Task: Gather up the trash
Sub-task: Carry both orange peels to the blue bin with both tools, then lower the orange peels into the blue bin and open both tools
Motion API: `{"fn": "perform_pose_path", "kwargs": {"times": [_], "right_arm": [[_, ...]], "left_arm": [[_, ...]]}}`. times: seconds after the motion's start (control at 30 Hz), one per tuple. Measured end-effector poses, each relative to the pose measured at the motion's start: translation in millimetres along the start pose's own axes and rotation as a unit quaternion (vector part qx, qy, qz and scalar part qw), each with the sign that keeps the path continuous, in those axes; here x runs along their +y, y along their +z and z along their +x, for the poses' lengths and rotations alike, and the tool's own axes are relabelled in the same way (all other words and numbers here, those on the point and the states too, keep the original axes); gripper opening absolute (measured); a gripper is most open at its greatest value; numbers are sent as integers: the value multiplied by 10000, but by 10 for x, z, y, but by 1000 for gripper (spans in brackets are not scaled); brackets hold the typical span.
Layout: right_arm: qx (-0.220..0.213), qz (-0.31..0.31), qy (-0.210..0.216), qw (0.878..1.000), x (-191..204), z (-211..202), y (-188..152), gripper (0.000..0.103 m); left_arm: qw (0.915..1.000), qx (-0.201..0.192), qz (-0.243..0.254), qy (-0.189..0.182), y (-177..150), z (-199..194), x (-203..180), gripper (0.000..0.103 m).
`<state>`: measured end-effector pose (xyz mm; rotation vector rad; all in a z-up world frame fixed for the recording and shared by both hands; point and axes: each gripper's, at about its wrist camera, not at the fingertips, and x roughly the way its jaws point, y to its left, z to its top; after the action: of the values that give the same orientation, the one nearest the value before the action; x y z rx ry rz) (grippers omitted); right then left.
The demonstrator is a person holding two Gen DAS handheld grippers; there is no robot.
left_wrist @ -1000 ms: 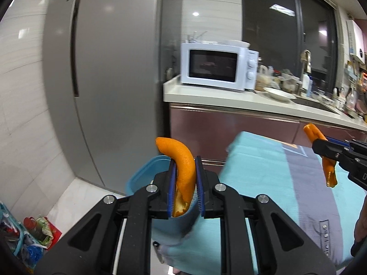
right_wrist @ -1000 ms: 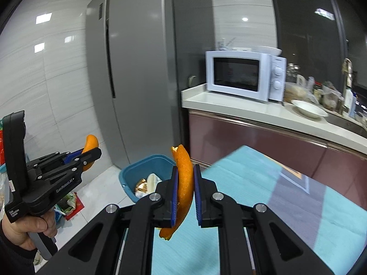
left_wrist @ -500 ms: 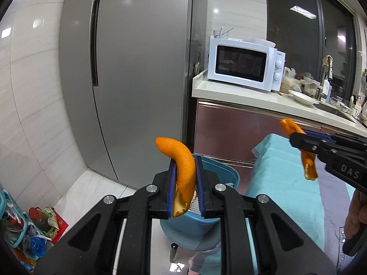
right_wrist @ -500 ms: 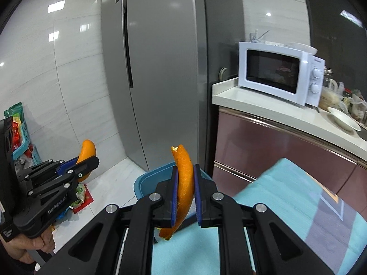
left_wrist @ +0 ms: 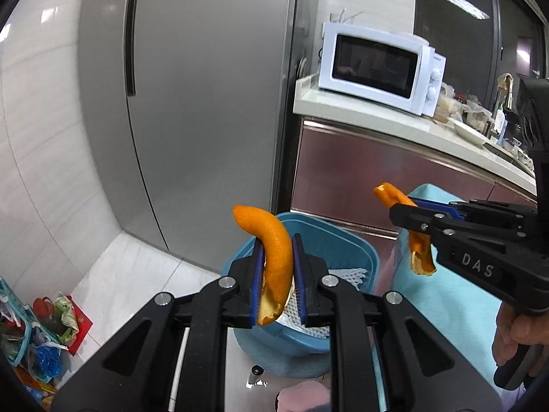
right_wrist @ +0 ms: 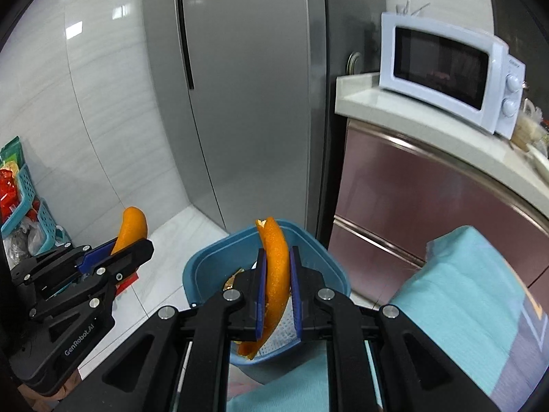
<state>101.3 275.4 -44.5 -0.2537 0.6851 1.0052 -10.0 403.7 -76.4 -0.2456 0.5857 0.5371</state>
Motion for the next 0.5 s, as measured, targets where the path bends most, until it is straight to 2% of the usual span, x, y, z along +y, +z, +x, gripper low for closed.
{"fn": "perform_pose_path", "kwargs": {"times": [0.5], "right_arm": [[969, 26, 86, 9953, -76, 950, 0, 11]], "left_arm": [[9973, 705, -159, -107, -83, 1041, 54, 16]]}}
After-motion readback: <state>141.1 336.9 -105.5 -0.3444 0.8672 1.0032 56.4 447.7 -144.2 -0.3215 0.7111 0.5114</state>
